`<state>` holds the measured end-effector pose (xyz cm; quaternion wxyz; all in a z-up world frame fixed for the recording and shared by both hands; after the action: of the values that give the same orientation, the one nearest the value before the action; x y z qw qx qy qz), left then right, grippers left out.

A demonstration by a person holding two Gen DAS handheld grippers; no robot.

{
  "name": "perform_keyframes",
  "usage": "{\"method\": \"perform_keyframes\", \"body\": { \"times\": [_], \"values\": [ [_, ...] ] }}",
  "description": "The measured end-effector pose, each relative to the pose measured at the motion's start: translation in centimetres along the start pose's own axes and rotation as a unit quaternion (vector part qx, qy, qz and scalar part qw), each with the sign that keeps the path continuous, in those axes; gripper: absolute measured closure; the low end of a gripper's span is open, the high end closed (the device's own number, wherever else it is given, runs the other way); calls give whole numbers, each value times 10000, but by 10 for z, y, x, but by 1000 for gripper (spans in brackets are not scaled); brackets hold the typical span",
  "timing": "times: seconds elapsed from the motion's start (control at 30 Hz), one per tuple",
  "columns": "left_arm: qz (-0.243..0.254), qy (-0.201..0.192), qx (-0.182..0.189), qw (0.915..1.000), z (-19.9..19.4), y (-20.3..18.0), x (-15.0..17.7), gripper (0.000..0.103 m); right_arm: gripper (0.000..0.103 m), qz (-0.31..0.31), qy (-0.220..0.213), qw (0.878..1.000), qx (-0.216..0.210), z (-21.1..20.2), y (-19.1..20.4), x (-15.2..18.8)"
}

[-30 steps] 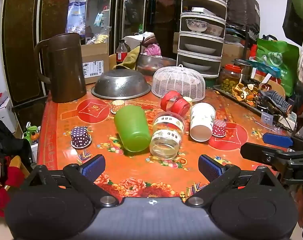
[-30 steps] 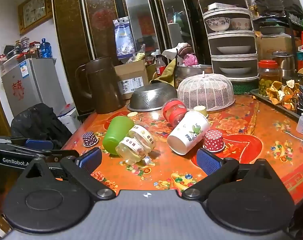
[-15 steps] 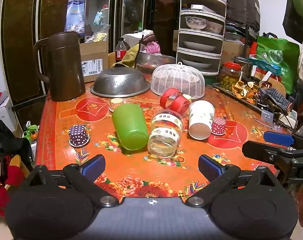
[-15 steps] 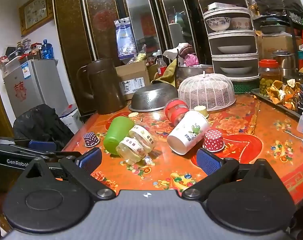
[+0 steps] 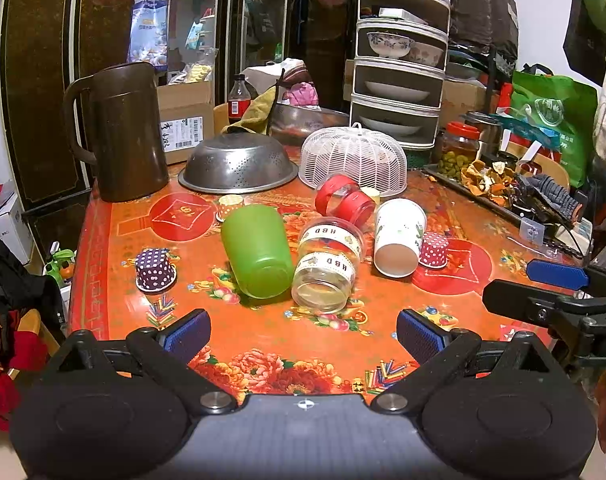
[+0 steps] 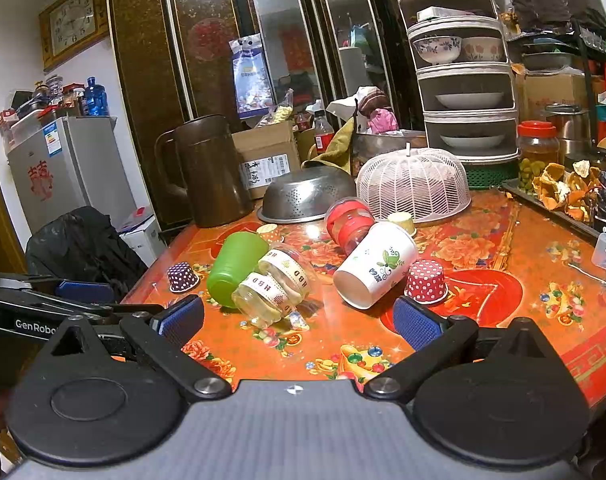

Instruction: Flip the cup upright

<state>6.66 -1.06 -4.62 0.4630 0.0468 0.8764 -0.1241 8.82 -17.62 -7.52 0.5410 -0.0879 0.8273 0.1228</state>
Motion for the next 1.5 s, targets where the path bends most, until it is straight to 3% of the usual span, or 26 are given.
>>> {"method": "perform_keyframes", "body": {
  "times": [1.5],
  "values": [
    [-140, 20, 22, 9999, -3, 4, 3, 3, 1, 49, 117, 9999, 39, -1, -2, 3]
  ]
}}
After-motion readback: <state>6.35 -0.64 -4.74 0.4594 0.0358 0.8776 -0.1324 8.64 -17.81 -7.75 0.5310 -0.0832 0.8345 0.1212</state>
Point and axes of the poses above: each gripper's, at about its wrist camera, not at the fingertips, and z roughly the way its jaws point, y to its left, x to its underside, the point moved 8 cm from there along z, roughly the way its jaws point, and after that the axes turned 14 degrees about x, right-handed, at the moved point
